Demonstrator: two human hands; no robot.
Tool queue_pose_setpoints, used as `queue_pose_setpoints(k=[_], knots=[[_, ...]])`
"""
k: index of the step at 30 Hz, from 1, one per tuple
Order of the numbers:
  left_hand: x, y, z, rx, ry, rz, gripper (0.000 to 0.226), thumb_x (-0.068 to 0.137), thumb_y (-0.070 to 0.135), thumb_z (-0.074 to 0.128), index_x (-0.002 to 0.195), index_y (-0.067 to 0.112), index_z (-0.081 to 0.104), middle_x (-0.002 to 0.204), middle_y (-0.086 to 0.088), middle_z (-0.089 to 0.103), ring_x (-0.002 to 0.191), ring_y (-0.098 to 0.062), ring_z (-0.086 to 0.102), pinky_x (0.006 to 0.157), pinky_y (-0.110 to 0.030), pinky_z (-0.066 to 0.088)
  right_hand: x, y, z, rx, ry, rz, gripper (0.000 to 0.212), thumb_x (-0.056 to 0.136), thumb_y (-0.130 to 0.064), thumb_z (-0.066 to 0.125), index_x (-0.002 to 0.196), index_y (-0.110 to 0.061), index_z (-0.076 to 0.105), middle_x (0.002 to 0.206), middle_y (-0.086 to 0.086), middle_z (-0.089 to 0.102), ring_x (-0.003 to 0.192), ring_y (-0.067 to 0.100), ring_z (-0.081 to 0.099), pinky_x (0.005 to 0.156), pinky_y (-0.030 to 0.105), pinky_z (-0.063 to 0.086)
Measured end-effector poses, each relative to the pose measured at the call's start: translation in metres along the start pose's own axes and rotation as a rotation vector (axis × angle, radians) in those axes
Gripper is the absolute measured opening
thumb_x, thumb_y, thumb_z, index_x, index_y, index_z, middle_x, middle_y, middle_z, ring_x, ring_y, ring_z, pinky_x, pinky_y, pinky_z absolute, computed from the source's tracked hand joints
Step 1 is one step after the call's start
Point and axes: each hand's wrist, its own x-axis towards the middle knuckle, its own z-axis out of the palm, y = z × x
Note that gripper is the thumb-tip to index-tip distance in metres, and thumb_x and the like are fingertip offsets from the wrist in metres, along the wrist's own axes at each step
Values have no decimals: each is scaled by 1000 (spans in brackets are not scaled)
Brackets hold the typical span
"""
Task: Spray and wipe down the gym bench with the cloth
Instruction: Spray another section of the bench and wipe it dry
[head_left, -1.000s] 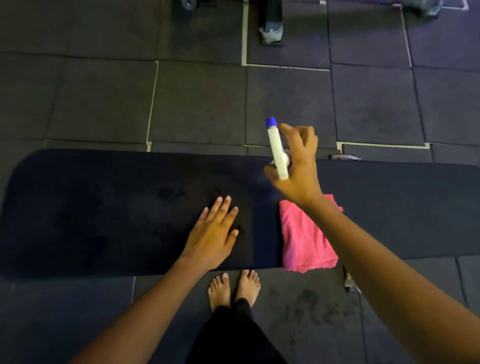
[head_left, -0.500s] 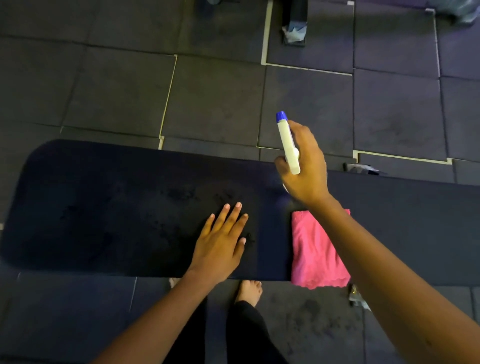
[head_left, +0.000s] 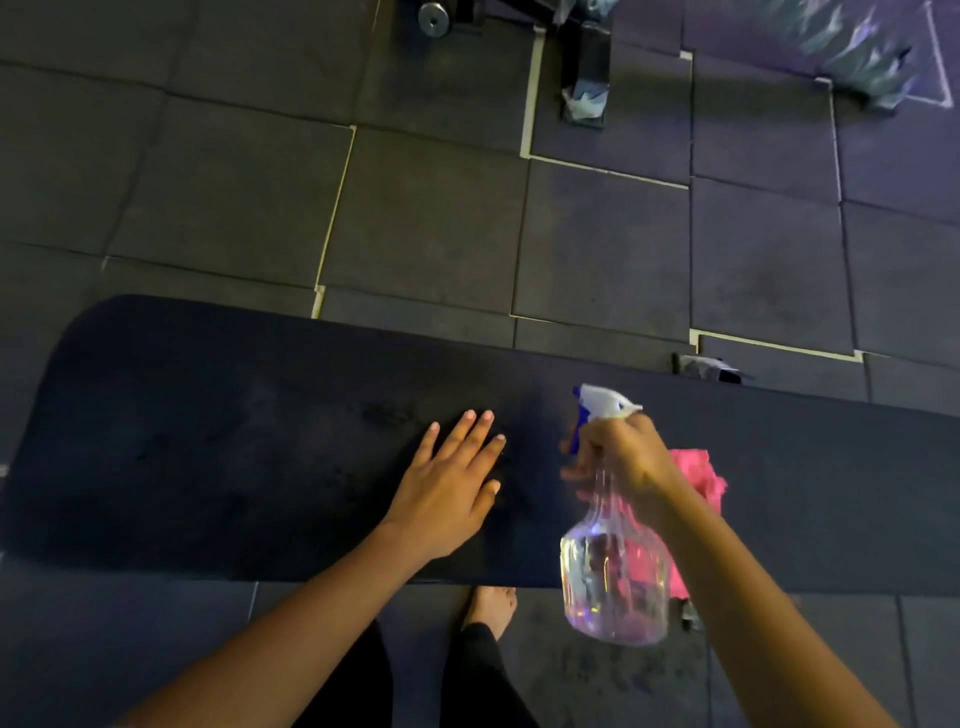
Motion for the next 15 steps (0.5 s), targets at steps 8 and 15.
queue_pose_setpoints(k=[8,15], knots=[[-2,-51,6,100,45,164,55,99,48,21,152,37,8,162,7,-5,150,-15,-6,120,-49,0,14,15,64,32,231,55,36,49,-8,47,76,-17,69,45,9,54,36,23,51,45,32,48],[-19,-150,-31,45,178,-184,54,99,50,27,151,40,16,163,9,3,150,-15,4,118,-54,5,14,-16,168,-149,64,21,40,46,-8,47,76,-19,71,44,4,56,35,24,49,43,31,48]])
